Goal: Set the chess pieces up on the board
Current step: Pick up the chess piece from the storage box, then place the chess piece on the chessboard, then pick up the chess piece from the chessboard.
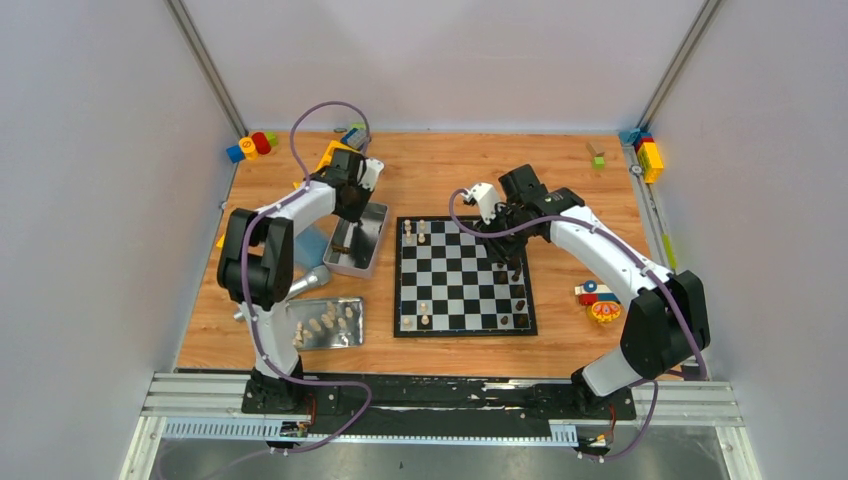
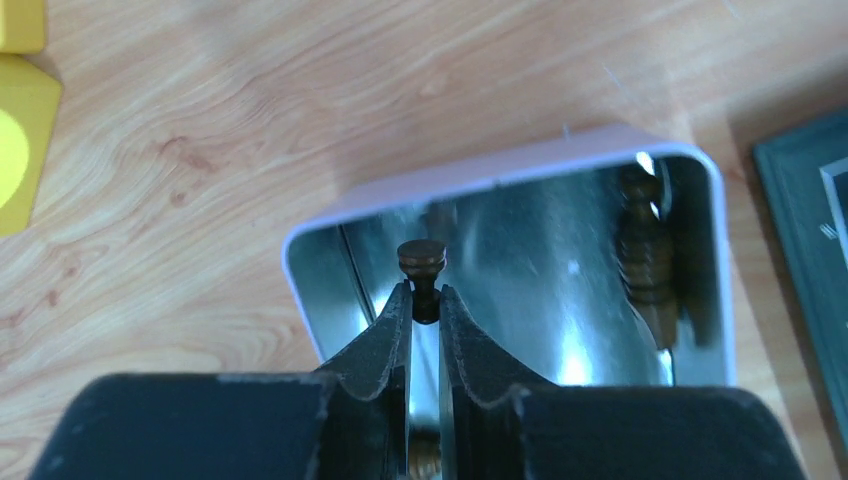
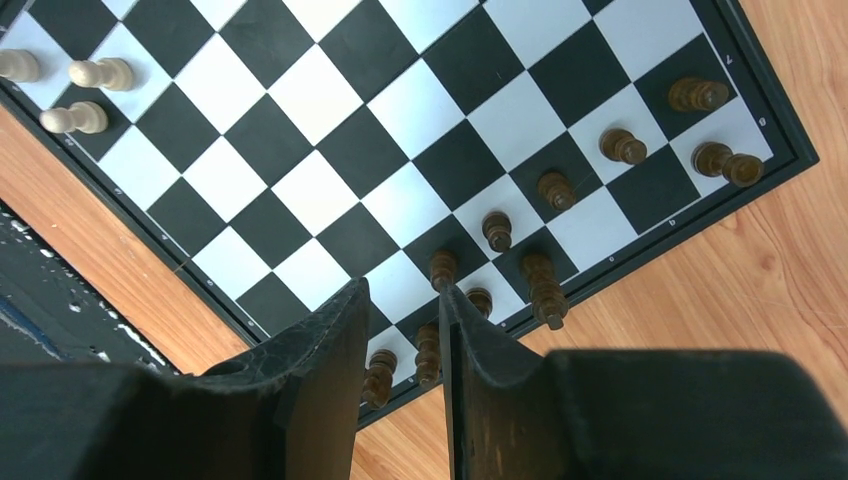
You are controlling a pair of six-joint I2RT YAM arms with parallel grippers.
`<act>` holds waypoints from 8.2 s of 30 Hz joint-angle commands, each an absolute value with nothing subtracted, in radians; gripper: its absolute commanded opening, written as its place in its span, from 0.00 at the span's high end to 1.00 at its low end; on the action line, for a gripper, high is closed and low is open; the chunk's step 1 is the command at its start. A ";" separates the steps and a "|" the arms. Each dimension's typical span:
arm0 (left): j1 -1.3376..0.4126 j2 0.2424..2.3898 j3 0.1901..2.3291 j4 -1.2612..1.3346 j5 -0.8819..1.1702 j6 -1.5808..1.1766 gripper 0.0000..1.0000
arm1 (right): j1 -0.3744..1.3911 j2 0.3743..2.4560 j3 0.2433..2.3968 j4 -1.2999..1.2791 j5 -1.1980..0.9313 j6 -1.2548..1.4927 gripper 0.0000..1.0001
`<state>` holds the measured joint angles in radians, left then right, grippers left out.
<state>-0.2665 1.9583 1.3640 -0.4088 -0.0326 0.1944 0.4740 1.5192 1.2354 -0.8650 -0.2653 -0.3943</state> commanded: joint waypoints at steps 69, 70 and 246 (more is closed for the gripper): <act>-0.689 1.313 1.224 -0.506 0.471 0.459 0.92 | 0.488 1.711 1.492 -0.570 -1.160 -0.104 0.87; -0.689 1.313 1.224 -0.506 0.471 0.458 0.90 | 0.489 1.709 1.491 -0.571 -1.156 -0.105 0.89; -0.379 1.316 1.435 -0.956 0.286 0.429 0.10 | 0.728 1.625 1.132 -0.637 -0.447 -0.494 0.44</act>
